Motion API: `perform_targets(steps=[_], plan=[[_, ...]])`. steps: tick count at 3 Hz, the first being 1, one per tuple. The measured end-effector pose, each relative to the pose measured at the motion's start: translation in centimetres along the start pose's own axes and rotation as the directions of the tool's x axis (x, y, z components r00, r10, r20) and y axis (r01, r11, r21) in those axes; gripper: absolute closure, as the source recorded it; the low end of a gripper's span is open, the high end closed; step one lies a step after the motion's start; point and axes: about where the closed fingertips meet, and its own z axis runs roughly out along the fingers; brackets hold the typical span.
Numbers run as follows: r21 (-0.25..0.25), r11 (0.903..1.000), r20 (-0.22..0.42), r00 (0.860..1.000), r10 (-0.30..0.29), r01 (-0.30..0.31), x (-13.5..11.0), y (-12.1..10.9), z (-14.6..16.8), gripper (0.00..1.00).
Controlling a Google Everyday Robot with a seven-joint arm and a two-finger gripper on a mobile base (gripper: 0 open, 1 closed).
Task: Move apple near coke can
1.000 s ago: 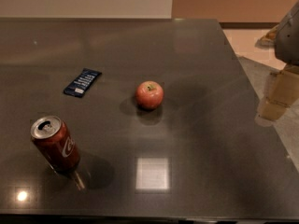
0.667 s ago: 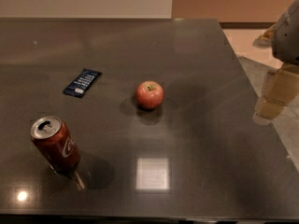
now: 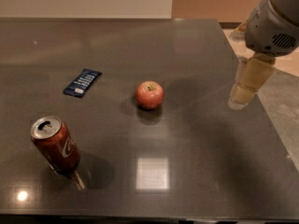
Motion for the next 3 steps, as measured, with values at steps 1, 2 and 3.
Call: perform_targets(steps=[1, 2, 3], plan=[[-0.025, 0.9995, 0.039, 0.999, -0.021, 0.022, -2.0, -1.5, 1.7, 0.0], [-0.048, 0.9984, 0.081, 0.996, -0.025, 0.029, -3.9, -2.7, 3.8, 0.0], [-0.081, 0.9956, 0.133, 0.99, -0.036, 0.047, -6.0, -3.1, 6.2, 0.0]])
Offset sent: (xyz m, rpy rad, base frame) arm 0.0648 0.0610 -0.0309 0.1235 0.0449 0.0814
